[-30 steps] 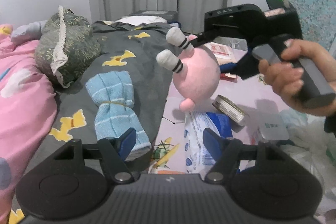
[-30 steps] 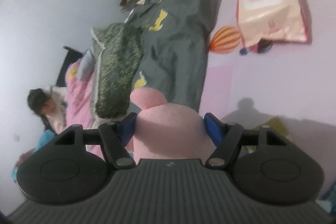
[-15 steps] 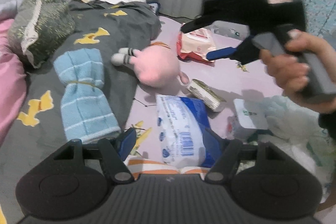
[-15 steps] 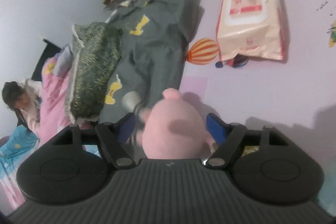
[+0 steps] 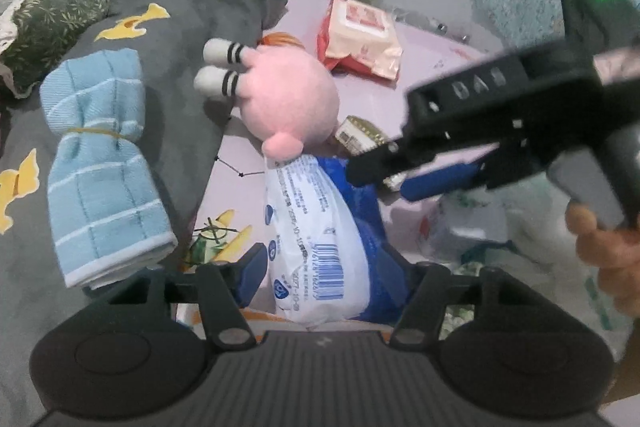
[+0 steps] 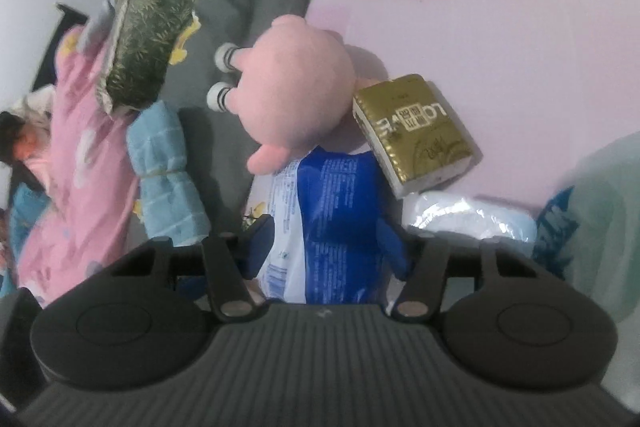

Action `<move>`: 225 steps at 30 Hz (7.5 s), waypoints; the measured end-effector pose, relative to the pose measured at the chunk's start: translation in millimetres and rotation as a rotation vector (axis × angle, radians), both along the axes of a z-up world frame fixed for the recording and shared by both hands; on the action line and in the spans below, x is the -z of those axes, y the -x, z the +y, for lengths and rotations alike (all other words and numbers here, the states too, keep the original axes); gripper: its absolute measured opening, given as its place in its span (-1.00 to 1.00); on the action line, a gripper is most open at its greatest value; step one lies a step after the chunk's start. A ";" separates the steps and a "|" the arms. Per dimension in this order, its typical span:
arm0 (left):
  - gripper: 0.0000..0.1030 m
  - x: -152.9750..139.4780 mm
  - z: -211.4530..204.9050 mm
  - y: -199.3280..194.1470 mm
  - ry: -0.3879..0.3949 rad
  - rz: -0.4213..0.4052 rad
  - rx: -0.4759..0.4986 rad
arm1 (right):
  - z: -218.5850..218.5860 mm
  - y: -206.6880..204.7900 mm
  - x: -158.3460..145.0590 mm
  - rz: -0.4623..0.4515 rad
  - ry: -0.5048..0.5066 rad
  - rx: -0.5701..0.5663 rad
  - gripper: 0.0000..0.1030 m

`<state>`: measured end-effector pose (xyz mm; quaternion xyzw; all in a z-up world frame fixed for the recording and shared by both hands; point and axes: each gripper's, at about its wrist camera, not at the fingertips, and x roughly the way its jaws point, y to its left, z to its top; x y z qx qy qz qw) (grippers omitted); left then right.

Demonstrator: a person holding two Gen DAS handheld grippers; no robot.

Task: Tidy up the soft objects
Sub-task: 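Grasp the blue-and-white package with the right gripper, then lift and carry the blue-and-white package with the right gripper to the box, then lower the blue-and-white package into the box and open the right gripper, then withdraw the open right gripper from the cardboard box, then reach the right gripper down to the pink plush toy on the bed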

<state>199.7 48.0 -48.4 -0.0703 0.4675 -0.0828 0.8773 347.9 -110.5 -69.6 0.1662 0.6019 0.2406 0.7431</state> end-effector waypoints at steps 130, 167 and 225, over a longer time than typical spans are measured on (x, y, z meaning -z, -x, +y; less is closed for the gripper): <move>0.41 -75.5 -346.1 53.4 -0.160 -0.189 0.635 | -435.7 177.3 36.2 0.061 -0.168 0.681 -0.06; 0.49 -70.4 -146.8 92.7 -0.129 -0.248 0.254 | -378.7 195.1 9.6 0.044 -0.054 0.638 -0.33; 0.50 -41.4 -10.0 -17.1 -0.118 -0.259 -0.122 | -27.9 -26.2 -41.2 0.016 -0.236 0.065 0.55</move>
